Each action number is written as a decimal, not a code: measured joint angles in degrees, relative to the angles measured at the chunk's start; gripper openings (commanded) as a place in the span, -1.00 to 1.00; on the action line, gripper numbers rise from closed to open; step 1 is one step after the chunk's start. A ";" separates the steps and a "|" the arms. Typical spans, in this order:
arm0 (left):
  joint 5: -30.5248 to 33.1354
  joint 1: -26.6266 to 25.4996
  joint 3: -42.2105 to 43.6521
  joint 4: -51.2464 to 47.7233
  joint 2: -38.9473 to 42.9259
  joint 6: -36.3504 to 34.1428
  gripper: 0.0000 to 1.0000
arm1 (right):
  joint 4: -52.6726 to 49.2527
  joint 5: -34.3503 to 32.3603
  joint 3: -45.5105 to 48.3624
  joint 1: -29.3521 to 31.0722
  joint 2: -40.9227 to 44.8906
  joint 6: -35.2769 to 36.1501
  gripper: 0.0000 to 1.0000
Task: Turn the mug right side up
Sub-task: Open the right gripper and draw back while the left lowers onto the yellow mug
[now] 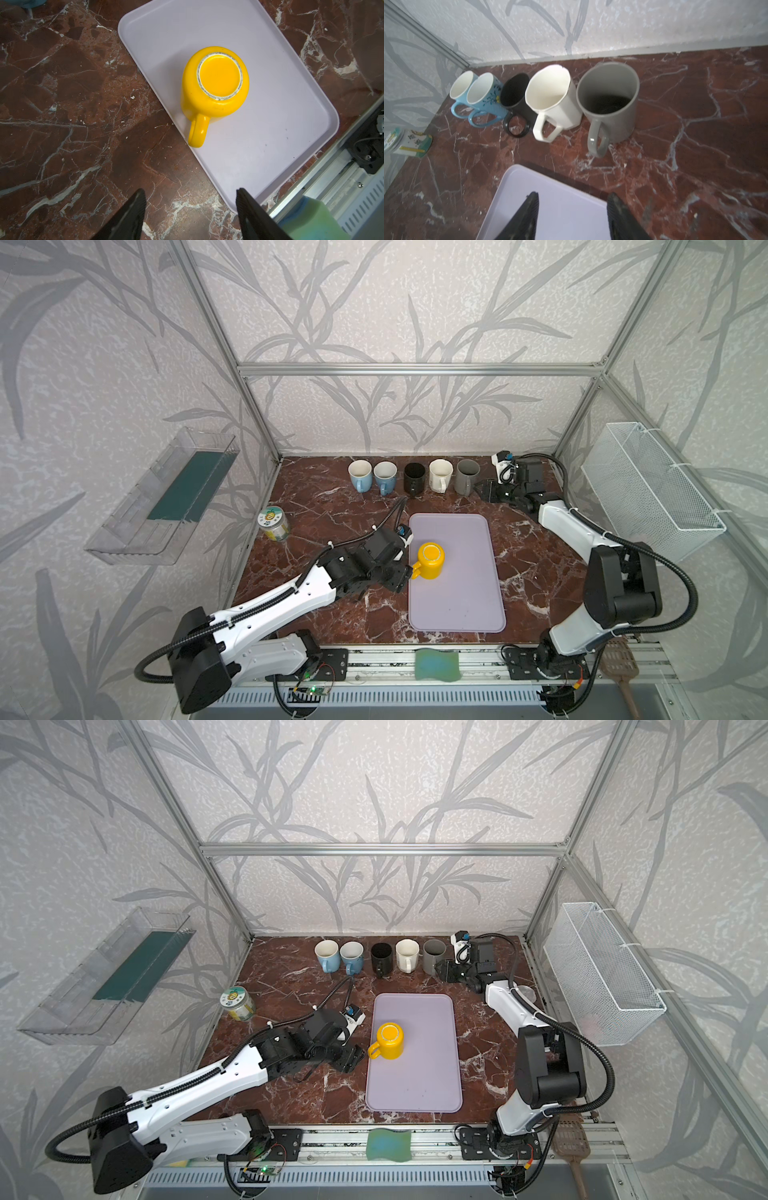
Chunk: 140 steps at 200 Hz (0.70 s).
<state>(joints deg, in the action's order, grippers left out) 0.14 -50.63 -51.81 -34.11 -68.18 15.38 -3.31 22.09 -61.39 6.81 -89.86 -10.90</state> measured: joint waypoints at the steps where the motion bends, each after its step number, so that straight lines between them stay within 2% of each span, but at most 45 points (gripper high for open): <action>1: 0.02 0.00 -0.04 0.02 -0.13 -0.04 0.42 | 0.00 0.00 0.22 0.00 0.20 -0.02 0.08; 43: 1.09 -0.33 -2.03 0.15 -6.05 -2.32 0.42 | 1.60 0.50 10.19 0.00 8.33 -2.51 0.08; 140: 1.62 -1.18 -5.29 1.46 -14.29 -5.99 0.39 | 4.74 2.49 24.41 0.11 15.76 -7.15 0.08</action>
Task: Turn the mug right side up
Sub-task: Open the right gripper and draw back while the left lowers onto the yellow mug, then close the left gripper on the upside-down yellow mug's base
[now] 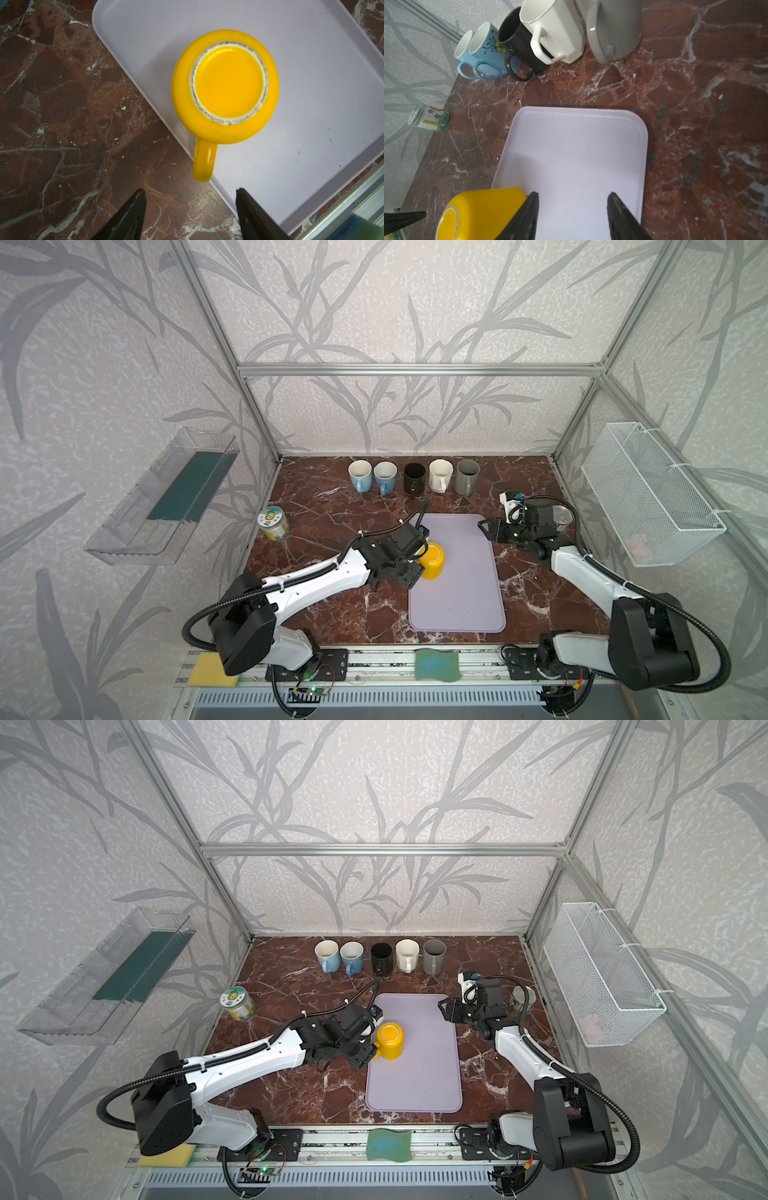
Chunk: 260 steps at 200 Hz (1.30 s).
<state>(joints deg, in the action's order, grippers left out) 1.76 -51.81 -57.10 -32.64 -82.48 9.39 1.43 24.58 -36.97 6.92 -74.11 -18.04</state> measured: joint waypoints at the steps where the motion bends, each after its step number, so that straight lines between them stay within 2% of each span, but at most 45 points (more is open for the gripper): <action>1: 0.02 0.00 -0.04 0.02 -0.07 -0.02 0.39 | -0.02 0.00 0.13 0.00 0.07 -0.07 0.08; 16: -0.07 0.00 -0.59 0.37 -1.64 -0.48 0.35 | 0.17 0.13 1.38 0.00 0.68 -0.68 0.08; 35: -0.15 0.00 -1.95 0.24 -3.96 -1.03 0.16 | 0.46 0.17 2.93 0.00 2.29 -1.14 0.08; 75: -0.33 0.00 -5.75 -0.09 -8.52 -1.53 0.12 | 0.42 0.11 4.07 0.02 5.53 -1.68 0.08; 83: -0.39 0.00 -6.01 -0.09 -9.05 -1.46 -0.07 | 0.42 0.09 4.07 0.04 5.88 -1.68 0.08; 93: -0.57 -0.02 -6.36 -0.39 -9.62 -1.90 -0.49 | 0.39 0.00 4.11 0.04 6.25 -1.66 0.08; 100: -0.70 -0.02 -6.62 -0.63 -9.99 -1.99 -0.58 | 0.39 -0.07 4.17 0.04 6.49 -1.66 0.08; 260: -1.38 -0.11 -9.33 -2.21 -13.73 -2.73 -0.49 | -0.98 -0.11 4.94 0.04 9.22 -1.66 0.08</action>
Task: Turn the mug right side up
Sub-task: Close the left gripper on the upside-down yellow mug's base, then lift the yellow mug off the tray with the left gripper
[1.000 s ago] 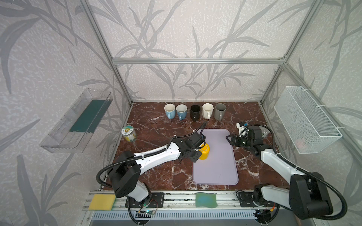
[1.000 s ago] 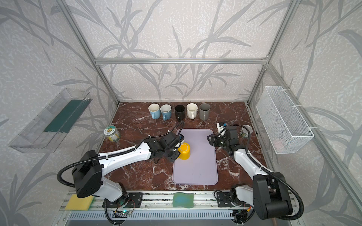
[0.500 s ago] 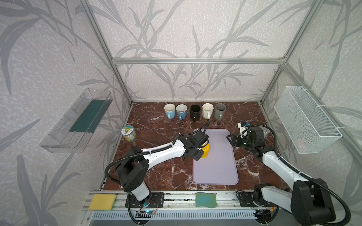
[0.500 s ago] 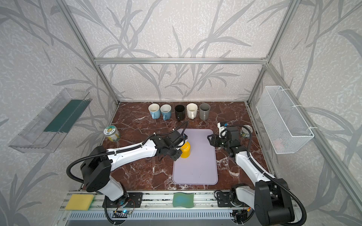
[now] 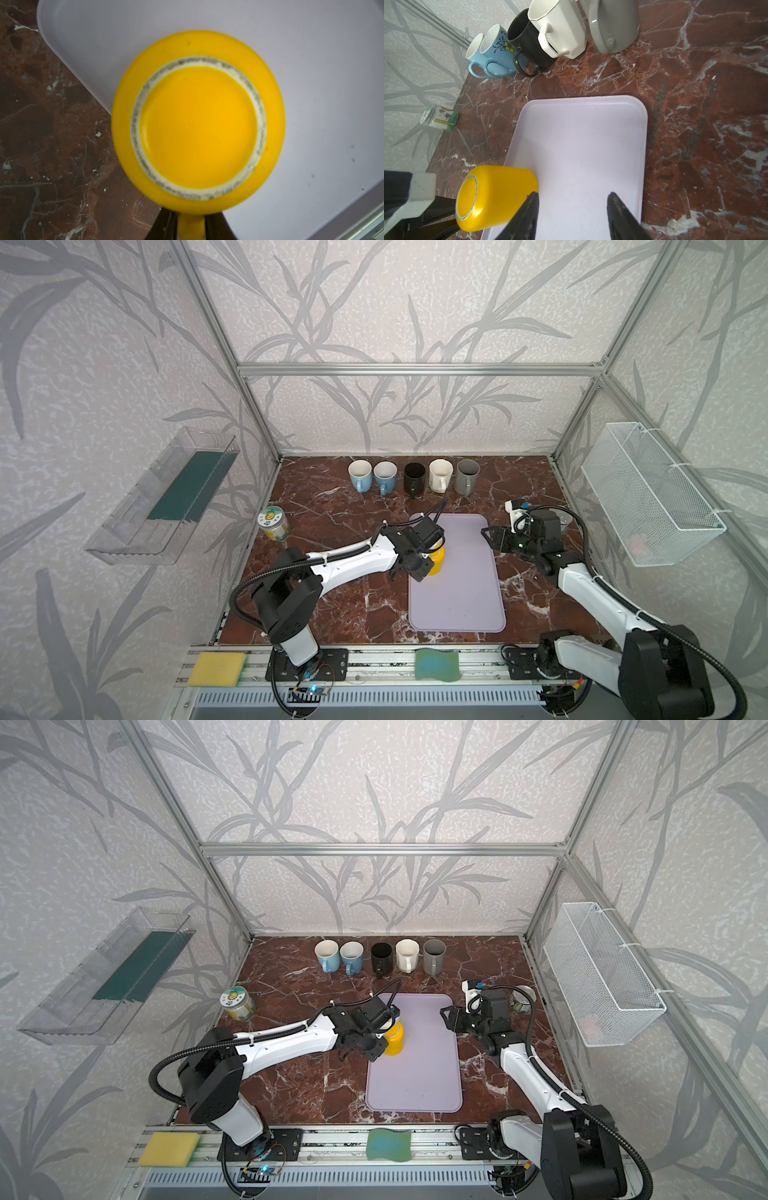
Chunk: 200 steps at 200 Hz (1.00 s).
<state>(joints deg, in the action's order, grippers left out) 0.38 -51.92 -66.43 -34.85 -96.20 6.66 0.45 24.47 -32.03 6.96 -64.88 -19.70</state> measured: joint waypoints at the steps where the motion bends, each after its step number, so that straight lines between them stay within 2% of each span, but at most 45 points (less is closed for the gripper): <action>1: 0.00 0.00 0.00 -0.02 -0.04 -0.04 -0.49 | -0.02 0.00 0.00 0.00 0.02 -0.02 0.08; 62: 0.00 0.00 -1.97 -1.31 -2.21 -0.68 -0.52 | -0.83 0.00 0.11 0.00 0.61 0.02 0.08; 87: 0.02 0.00 -2.91 -1.81 -2.93 -0.74 -0.62 | -0.79 0.00 0.72 0.00 0.85 0.02 0.08; 114: 0.00 0.00 -3.32 -2.01 -3.21 -0.90 -0.86 | -0.87 0.02 1.73 0.00 1.31 0.00 0.08; 156: 0.02 0.00 -3.69 -2.64 -3.34 -0.96 -1.00 | -0.76 0.02 3.02 0.00 2.67 -0.04 0.08; 200: -0.09 -0.04 -3.72 -2.51 -3.34 -0.46 -1.00 | -1.03 -0.02 5.01 0.00 5.64 -0.09 0.07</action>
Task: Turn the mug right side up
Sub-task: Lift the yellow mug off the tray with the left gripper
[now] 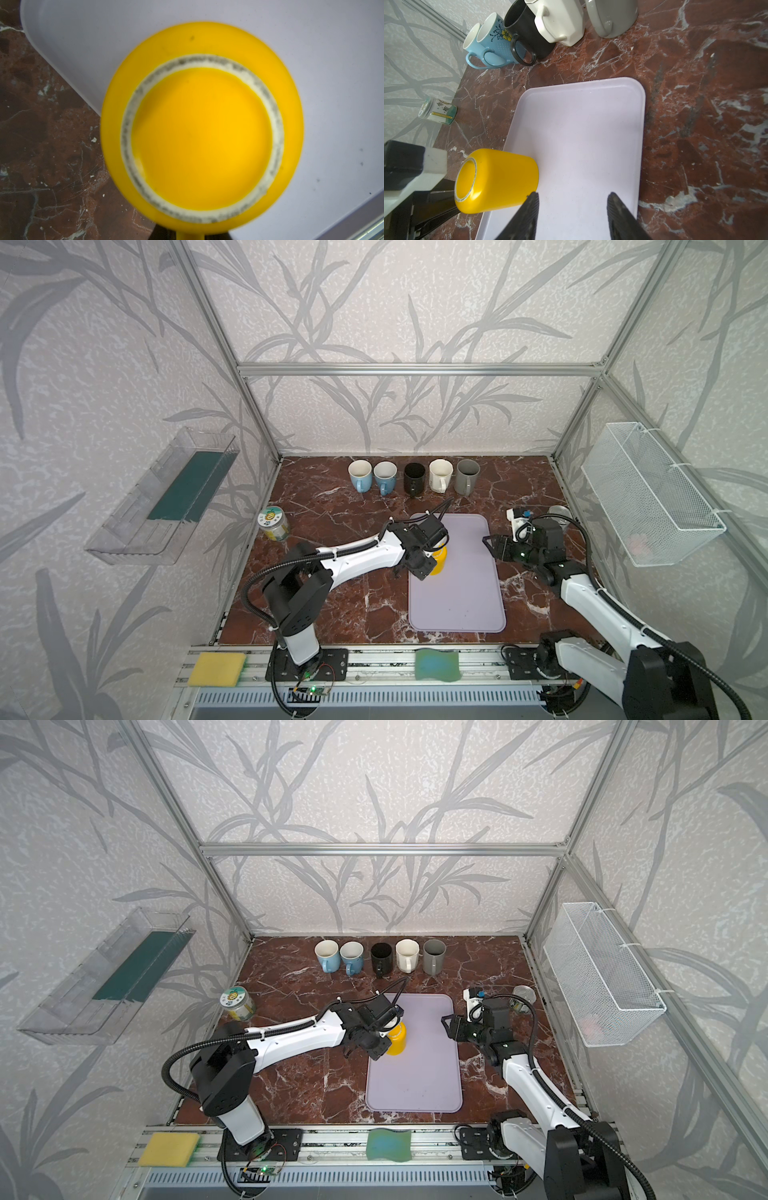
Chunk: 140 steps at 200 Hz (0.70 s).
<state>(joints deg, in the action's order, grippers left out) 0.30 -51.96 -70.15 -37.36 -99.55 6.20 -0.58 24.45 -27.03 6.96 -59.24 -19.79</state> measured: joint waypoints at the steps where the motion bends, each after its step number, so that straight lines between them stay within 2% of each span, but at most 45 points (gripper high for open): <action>1: -0.02 0.00 0.00 0.02 0.00 0.00 -1.00 | -0.04 0.00 0.04 0.00 0.11 -0.02 0.07; 64: 0.63 -0.04 0.39 1.88 0.94 1.79 -1.00 | 1.55 1.07 3.85 0.00 3.28 -1.60 0.07; 140: -1.55 0.79 4.07 6.95 8.37 4.66 -1.00 | 4.57 6.75 4.57 0.00 2.95 -3.39 0.07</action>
<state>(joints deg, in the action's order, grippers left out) -1.26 -51.18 -66.08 -30.41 -91.18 10.85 3.99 31.20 -22.46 6.96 -56.29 -23.18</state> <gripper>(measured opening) 0.179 0.537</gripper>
